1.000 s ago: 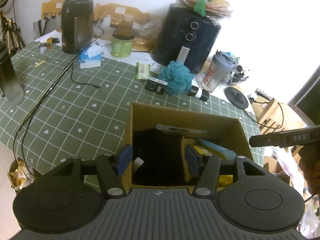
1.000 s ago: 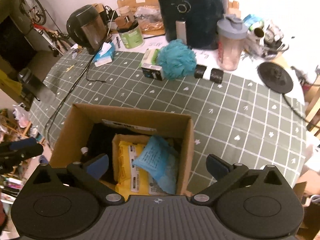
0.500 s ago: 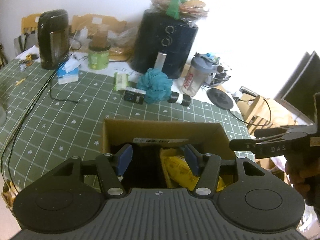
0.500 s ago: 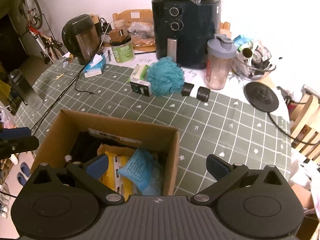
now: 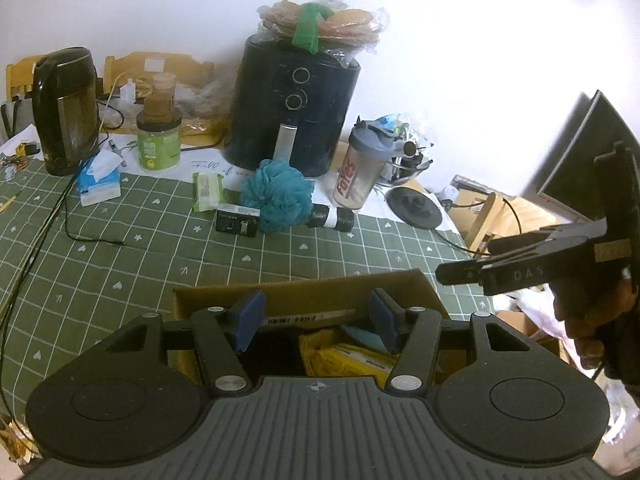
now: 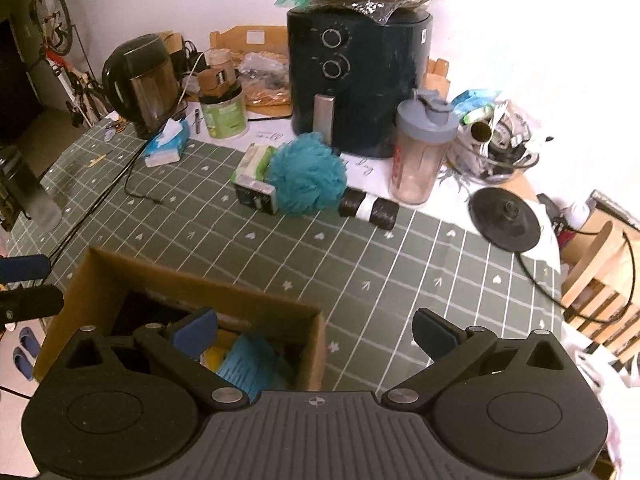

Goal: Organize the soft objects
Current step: 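Move the right tool from the box toward the black roll with white band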

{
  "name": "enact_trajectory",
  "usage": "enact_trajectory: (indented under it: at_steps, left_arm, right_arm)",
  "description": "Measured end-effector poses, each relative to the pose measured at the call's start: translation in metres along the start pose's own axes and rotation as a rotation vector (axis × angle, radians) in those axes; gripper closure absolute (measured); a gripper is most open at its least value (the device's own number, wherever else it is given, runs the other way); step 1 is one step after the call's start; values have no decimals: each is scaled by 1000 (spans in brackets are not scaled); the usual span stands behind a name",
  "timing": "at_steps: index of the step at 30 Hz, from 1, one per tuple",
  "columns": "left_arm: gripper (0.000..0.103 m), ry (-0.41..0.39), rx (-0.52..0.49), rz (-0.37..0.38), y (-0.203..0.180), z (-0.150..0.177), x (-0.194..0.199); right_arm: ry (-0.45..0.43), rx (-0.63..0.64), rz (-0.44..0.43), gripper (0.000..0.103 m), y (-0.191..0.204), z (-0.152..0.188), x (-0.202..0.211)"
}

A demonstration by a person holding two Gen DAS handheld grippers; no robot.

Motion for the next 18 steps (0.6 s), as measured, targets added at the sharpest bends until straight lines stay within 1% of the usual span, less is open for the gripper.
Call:
enact_trajectory:
  at_steps: [10, 13, 18]
  left_arm:
    - [46, -26, -30, 19, 7, -32, -17]
    - [46, -34, -38, 17, 9, -40, -20]
    - [46, -29, -34, 5, 16, -47, -25]
  right_arm:
    - [-37, -28, 33, 0, -20, -51, -4]
    - [-54, -38, 49, 0, -26, -61, -5]
    - [-53, -70, 8, 0, -30, -64, -20]
Point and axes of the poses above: each gripper's, at about its wrist camera, not at the fingertips, and x roughly against the way its jaws point, y to its left, z to its underside, the point moved 10 cm from there along -x, roughly the way its jaws point, and after that the axes turned 1 degree about -x, right-handed, at the moved point
